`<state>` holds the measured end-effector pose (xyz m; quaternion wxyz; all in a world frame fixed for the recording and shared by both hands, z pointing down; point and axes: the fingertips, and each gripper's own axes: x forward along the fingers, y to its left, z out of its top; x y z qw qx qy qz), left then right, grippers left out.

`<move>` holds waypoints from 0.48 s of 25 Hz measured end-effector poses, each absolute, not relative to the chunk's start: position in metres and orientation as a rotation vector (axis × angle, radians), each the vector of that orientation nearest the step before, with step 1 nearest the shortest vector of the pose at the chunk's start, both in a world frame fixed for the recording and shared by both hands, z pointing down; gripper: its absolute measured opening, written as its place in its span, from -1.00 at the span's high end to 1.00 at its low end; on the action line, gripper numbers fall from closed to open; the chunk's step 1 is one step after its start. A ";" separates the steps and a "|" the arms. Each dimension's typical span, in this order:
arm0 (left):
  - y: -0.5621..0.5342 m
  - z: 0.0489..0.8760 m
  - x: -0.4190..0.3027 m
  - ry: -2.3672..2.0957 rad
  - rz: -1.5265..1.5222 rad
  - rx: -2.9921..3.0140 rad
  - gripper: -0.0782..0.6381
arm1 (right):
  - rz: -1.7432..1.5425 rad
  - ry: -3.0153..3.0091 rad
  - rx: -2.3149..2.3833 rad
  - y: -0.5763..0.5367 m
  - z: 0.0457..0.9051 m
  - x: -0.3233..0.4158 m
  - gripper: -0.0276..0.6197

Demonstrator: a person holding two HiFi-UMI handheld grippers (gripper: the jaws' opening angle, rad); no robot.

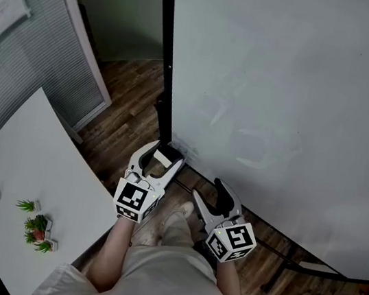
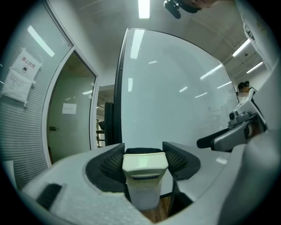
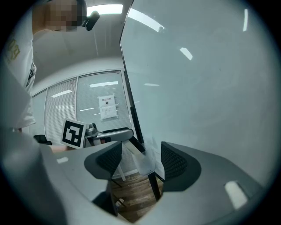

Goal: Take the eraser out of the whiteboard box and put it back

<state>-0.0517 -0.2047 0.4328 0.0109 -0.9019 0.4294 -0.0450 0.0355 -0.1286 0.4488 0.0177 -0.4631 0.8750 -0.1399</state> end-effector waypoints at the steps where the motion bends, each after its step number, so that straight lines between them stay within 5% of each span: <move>1: -0.204 0.433 -0.053 1.340 -0.142 -2.813 0.04 | -0.434 2.717 -1.439 -0.127 0.449 0.036 0.07; 12: -0.193 0.421 -0.059 1.336 -0.117 -2.798 0.04 | -0.420 2.709 -1.434 -0.120 0.443 0.033 0.07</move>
